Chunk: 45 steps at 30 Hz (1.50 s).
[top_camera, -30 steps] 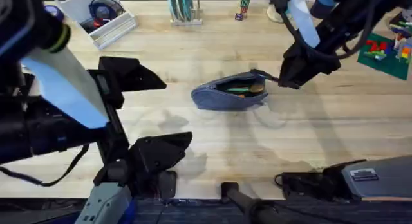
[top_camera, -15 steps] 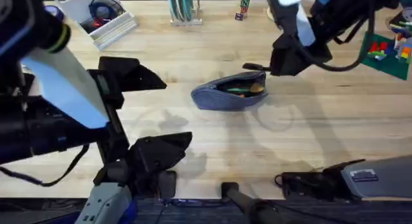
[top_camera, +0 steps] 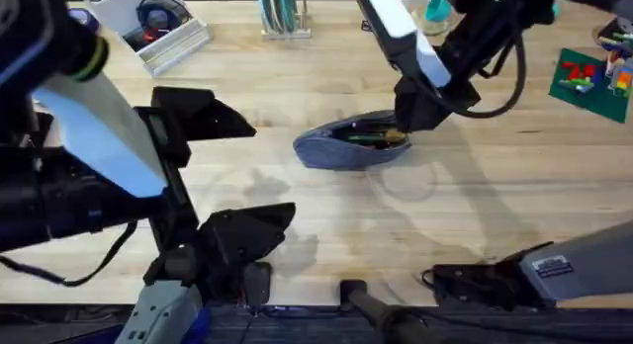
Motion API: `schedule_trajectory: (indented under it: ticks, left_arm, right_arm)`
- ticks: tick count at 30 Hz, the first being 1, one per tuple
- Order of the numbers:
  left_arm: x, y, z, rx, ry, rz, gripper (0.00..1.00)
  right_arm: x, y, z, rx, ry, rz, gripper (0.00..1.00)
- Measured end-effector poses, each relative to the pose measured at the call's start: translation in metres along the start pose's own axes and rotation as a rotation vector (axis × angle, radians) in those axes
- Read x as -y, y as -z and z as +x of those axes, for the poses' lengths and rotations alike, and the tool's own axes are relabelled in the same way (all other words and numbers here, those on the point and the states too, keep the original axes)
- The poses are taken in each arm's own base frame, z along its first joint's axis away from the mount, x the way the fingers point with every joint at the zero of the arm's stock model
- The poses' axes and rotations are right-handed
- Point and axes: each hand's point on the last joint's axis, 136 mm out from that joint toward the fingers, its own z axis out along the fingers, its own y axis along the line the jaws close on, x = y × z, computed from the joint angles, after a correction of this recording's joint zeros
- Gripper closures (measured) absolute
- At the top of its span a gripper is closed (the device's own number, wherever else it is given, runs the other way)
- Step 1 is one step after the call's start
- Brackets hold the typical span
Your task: Unzip the bag, pick up the pens from the table one at a time and place them inside, then zip the bag closed.
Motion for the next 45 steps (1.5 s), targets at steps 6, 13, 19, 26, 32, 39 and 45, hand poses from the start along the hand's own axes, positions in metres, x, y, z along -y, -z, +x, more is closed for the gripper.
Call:
schedule_trajectory:
  ticks: [6,13,19,26,32,39,45]
  left_arm:
    - [0.0,0.0,0.0,0.0,0.0,0.0,0.006]
    - [0.0,0.0,0.0,0.0,0.0,0.0,0.006]
    - [0.0,0.0,0.0,0.0,0.0,0.0,0.006]
    - [0.0,0.0,0.0,0.0,0.0,0.0,0.006]
    - [0.0,0.0,0.0,0.0,0.0,0.0,0.006]
    - [0.0,0.0,0.0,0.0,0.0,0.0,0.006]
    - [0.0,0.0,0.0,0.0,0.0,0.0,0.006]
  right_arm:
    - [0.002,-0.007,0.002,-0.001,-0.007,-0.02,0.97]
    - [0.006,-0.011,-0.006,0.051,-0.005,-0.024,0.97]
    - [0.01,-0.019,-0.008,0.072,-0.009,-0.035,0.97]
    - [0.013,-0.019,-0.009,0.08,-0.005,-0.027,0.968]
    - [0.013,-0.019,-0.009,0.081,-0.005,-0.027,0.905]
    - [0.013,-0.019,-0.01,0.087,-0.004,-0.028,0.607]
    - [0.013,-0.019,-0.011,0.091,0.002,-0.027,0.009]
